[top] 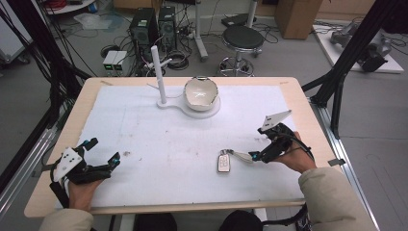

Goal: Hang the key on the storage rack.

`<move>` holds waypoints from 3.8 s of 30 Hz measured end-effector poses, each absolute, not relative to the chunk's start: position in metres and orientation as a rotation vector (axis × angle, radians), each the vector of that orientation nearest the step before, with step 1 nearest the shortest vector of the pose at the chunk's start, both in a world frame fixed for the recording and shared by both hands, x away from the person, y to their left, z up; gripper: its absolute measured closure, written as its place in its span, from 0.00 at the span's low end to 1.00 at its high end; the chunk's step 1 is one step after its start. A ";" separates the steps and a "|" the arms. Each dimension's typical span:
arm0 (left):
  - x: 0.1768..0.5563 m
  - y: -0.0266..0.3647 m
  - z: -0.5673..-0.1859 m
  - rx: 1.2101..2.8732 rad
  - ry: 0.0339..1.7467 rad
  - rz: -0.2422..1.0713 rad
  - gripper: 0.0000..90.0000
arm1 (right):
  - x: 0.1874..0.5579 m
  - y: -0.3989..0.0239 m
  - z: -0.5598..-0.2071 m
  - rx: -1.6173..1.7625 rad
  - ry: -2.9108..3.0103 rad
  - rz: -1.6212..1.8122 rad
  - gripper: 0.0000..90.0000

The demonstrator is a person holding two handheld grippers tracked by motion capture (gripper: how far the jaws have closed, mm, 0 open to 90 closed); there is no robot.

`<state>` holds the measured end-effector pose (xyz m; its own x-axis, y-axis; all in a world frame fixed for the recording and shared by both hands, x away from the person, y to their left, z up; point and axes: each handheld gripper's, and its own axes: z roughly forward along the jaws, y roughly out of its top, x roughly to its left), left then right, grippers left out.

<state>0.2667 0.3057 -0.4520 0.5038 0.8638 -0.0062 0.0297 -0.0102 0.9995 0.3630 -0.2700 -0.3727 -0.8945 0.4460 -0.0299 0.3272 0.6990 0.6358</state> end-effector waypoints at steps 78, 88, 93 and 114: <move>0.289 0.293 -0.406 1.618 0.735 0.736 0.02 | 0.368 -0.207 -0.357 0.483 2.941 0.621 0.97; 0.305 0.259 -0.345 1.760 0.555 0.638 0.02 | 0.361 -0.187 -0.332 0.369 2.920 0.708 0.97; 0.312 0.233 -0.320 1.846 0.462 0.557 0.02 | 0.358 -0.173 -0.320 0.292 2.919 0.751 0.97; 0.325 0.139 -0.316 2.054 0.217 0.284 0.02 | 0.344 -0.137 -0.309 0.083 2.965 0.784 0.97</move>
